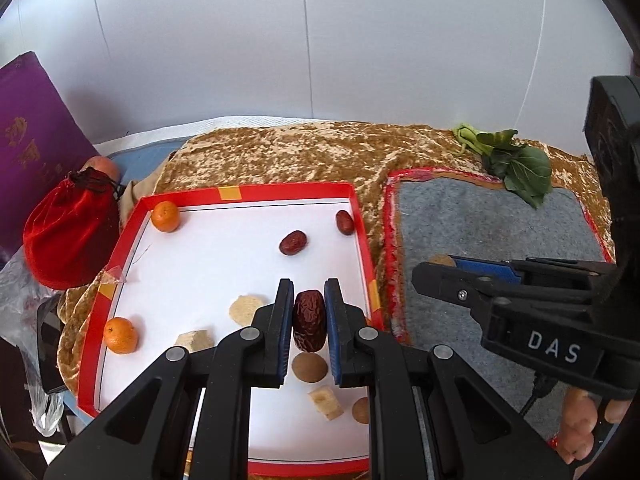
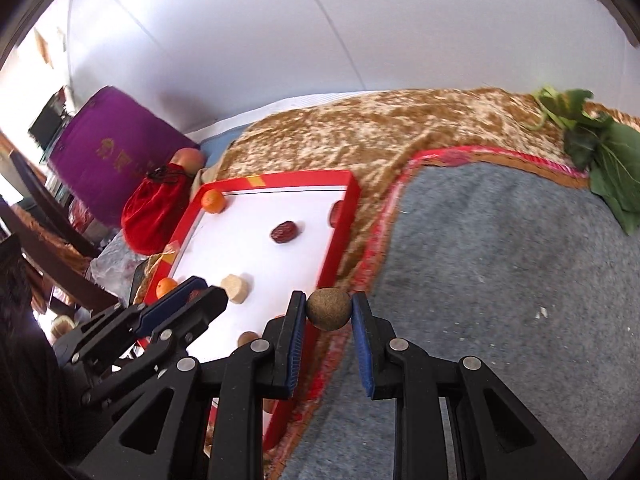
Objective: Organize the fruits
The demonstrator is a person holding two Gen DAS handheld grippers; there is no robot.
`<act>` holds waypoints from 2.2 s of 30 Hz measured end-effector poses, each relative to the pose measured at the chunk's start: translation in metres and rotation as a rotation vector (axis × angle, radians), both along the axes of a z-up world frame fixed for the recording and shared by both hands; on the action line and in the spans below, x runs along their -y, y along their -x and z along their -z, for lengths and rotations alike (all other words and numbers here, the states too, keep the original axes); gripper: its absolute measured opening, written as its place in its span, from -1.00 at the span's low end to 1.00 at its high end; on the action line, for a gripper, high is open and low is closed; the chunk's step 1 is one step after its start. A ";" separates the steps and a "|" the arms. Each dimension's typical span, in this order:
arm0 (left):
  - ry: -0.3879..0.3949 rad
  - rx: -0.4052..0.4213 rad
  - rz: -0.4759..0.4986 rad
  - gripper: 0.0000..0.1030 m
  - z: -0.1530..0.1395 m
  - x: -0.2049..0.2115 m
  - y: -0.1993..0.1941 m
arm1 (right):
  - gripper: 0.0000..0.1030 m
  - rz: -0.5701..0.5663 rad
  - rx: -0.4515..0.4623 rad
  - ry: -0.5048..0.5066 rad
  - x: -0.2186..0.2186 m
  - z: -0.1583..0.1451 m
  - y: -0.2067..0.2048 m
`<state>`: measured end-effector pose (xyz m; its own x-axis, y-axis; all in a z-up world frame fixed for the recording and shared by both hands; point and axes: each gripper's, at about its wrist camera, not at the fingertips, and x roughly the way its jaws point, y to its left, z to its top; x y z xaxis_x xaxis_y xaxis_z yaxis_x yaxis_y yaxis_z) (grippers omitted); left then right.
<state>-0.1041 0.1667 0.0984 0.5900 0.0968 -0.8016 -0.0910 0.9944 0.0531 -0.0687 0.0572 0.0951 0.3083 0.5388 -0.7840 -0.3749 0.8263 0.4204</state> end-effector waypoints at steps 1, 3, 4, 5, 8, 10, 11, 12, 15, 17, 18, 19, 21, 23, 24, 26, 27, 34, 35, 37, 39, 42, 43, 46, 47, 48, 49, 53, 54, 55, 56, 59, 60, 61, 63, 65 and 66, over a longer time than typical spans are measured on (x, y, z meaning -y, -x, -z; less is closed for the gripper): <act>-0.004 -0.001 -0.009 -0.75 0.000 -0.003 0.000 | -0.55 -0.015 0.014 -0.002 -0.005 -0.001 0.003; -0.009 -0.006 -0.027 -0.75 0.001 -0.009 0.001 | -0.55 -0.042 0.034 0.000 -0.014 -0.002 0.008; -0.011 -0.008 -0.035 -0.75 0.002 -0.012 0.001 | -0.55 -0.057 0.045 0.005 -0.018 -0.003 0.012; -0.011 -0.011 -0.044 -0.75 0.003 -0.015 0.000 | -0.55 -0.070 0.057 0.011 -0.023 -0.003 0.016; -0.009 -0.019 -0.069 -0.74 0.004 -0.024 -0.001 | -0.55 -0.104 0.082 0.027 -0.034 -0.003 0.025; -0.003 -0.023 -0.095 -0.75 0.005 -0.034 -0.003 | -0.55 -0.123 0.087 0.032 -0.039 -0.002 0.030; -0.001 -0.024 -0.111 -0.75 0.005 -0.040 -0.003 | -0.55 -0.129 0.091 0.036 -0.040 -0.002 0.031; 0.003 -0.024 -0.128 -0.75 0.005 -0.046 -0.004 | -0.55 -0.135 0.094 0.040 -0.041 -0.001 0.033; 0.011 -0.033 -0.183 -0.75 0.008 -0.065 -0.006 | -0.55 -0.151 0.094 0.045 -0.044 0.001 0.036; 0.016 -0.047 -0.208 -0.75 0.012 -0.076 -0.006 | -0.55 -0.162 0.088 0.052 -0.048 0.005 0.038; 0.017 -0.056 -0.218 -0.75 0.015 -0.079 -0.007 | -0.55 -0.167 0.081 0.053 -0.049 0.007 0.039; 0.020 -0.066 -0.226 -0.75 0.018 -0.083 -0.007 | -0.55 -0.174 0.075 0.056 -0.052 0.010 0.040; 0.027 -0.081 -0.240 -0.75 0.023 -0.089 -0.007 | -0.55 -0.189 0.071 0.066 -0.057 0.014 0.044; 0.026 -0.094 -0.250 -0.75 0.027 -0.094 -0.008 | -0.55 -0.210 0.071 0.072 -0.063 0.017 0.049; 0.026 -0.102 -0.252 -0.75 0.029 -0.095 -0.009 | -0.55 -0.224 0.075 0.076 -0.067 0.018 0.053; 0.026 -0.118 -0.255 -0.75 0.034 -0.096 -0.011 | -0.55 -0.252 0.084 0.084 -0.073 0.020 0.060; 0.026 -0.126 -0.253 -0.75 0.036 -0.095 -0.012 | -0.55 -0.264 0.086 0.085 -0.076 0.021 0.063; 0.019 -0.158 -0.256 -0.75 0.045 -0.096 -0.016 | -0.55 -0.372 0.102 0.095 -0.097 0.029 0.089; 0.016 -0.163 -0.256 -0.75 0.047 -0.097 -0.017 | -0.56 -0.381 0.100 0.100 -0.099 0.032 0.092; 0.012 -0.170 -0.255 -0.75 0.049 -0.096 -0.018 | -0.55 -0.392 0.094 0.113 -0.103 0.037 0.096; -0.006 -0.172 -0.255 -0.75 0.050 -0.095 -0.019 | -0.55 -0.396 0.090 0.124 -0.105 0.041 0.098; -0.022 -0.173 -0.255 -0.75 0.049 -0.093 -0.019 | -0.55 -0.397 0.088 0.141 -0.108 0.047 0.100; -0.031 -0.174 -0.253 -0.75 0.049 -0.092 -0.019 | -0.55 -0.399 0.086 0.148 -0.109 0.048 0.100; -0.056 -0.173 -0.247 -0.75 0.049 -0.088 -0.019 | -0.49 -0.394 0.096 0.157 -0.109 0.048 0.101; -0.063 -0.171 -0.247 -0.75 0.048 -0.087 -0.019 | -0.49 -0.392 0.095 0.158 -0.109 0.048 0.101; -0.074 -0.166 -0.247 -0.74 0.047 -0.086 -0.018 | -0.49 -0.391 0.100 0.159 -0.109 0.046 0.101; -0.087 -0.158 -0.250 -0.74 0.045 -0.085 -0.017 | -0.49 -0.387 0.111 0.163 -0.108 0.044 0.101; -0.131 -0.107 -0.256 -0.70 0.031 -0.081 -0.014 | -0.47 -0.368 0.149 0.147 -0.099 0.028 0.098; -0.137 -0.091 -0.257 -0.56 0.027 -0.079 -0.012 | -0.42 -0.358 0.159 0.138 -0.095 0.023 0.097; -0.148 -0.075 -0.261 -0.48 0.023 -0.078 -0.011 | -0.40 -0.345 0.168 0.130 -0.090 0.018 0.094; -0.160 -0.050 -0.264 -0.33 0.016 -0.075 -0.009 | -0.36 -0.330 0.176 0.125 -0.085 0.013 0.091; -0.175 0.036 -0.272 0.08 -0.006 -0.067 -0.002 | -0.30 -0.273 0.209 0.113 -0.067 -0.004 0.084; -0.174 0.063 -0.279 0.22 -0.013 -0.064 0.002 | -0.27 -0.251 0.225 0.110 -0.060 -0.010 0.083; -0.171 0.095 -0.285 0.26 -0.022 -0.061 0.006 | -0.24 -0.226 0.242 0.106 -0.052 -0.016 0.081; -0.180 0.158 -0.293 0.49 -0.038 -0.054 0.013 | -0.15 -0.185 0.274 0.099 -0.039 -0.027 0.079; -0.208 0.209 -0.302 0.64 -0.049 -0.046 0.021 | -0.08 -0.145 0.311 0.088 -0.029 -0.038 0.075; -0.223 0.229 -0.307 0.64 -0.054 -0.043 0.025 | -0.03 -0.130 0.329 0.086 -0.025 -0.043 0.074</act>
<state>-0.1294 0.2094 0.1525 0.6668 0.4513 -0.5930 -0.4150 0.8858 0.2076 -0.1426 0.0823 0.1384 0.4848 0.5262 -0.6986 -0.5830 0.7899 0.1904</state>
